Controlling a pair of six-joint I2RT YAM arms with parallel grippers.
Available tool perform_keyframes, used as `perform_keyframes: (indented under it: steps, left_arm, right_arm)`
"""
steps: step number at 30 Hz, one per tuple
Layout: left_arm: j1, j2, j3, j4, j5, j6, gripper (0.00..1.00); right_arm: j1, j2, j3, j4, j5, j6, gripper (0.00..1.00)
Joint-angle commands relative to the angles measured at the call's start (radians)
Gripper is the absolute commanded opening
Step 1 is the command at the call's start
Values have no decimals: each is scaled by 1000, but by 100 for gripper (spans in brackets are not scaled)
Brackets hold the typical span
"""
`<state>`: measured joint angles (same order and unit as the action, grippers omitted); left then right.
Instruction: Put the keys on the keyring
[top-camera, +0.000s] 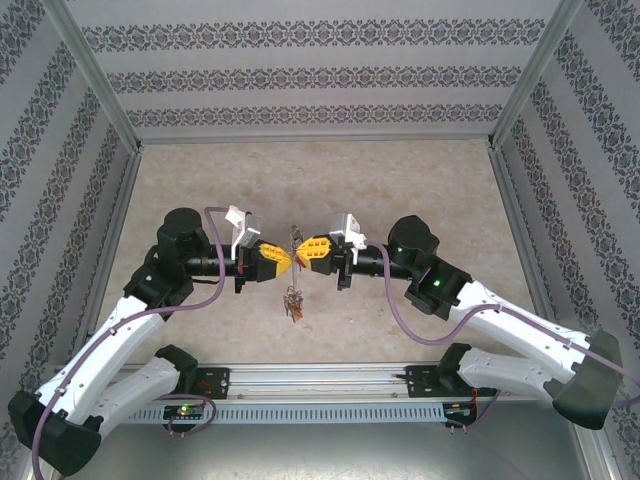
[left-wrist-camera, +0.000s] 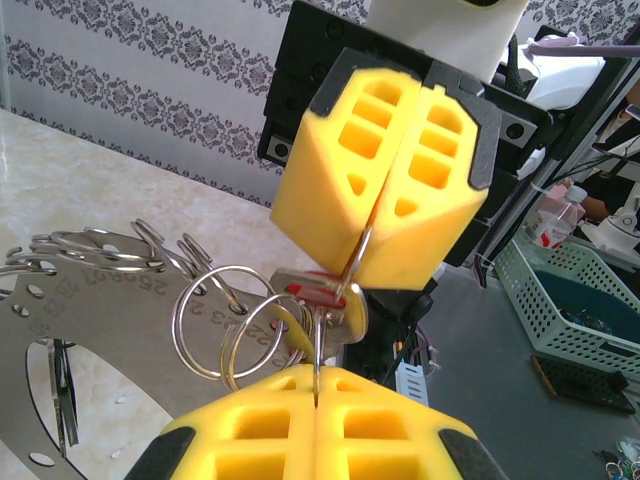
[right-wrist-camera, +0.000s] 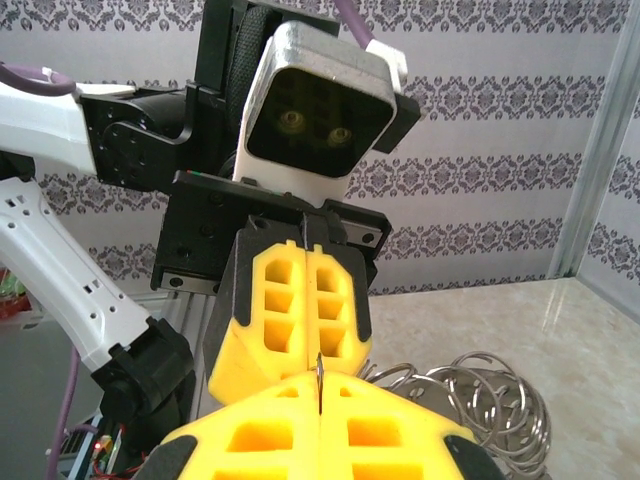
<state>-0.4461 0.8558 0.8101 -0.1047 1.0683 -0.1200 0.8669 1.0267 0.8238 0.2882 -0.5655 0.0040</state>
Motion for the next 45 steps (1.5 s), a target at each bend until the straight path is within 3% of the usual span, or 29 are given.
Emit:
perform_keyframes:
  steps: [1,45]
  left_arm:
    - [-15,-13,28,28,15,18,0]
    - [-16,-25,30,5,10,36,0]
  right_arm:
    - [12,8,9,6,-3,2,0]
    - [9,16,-20,42,12,7,0]
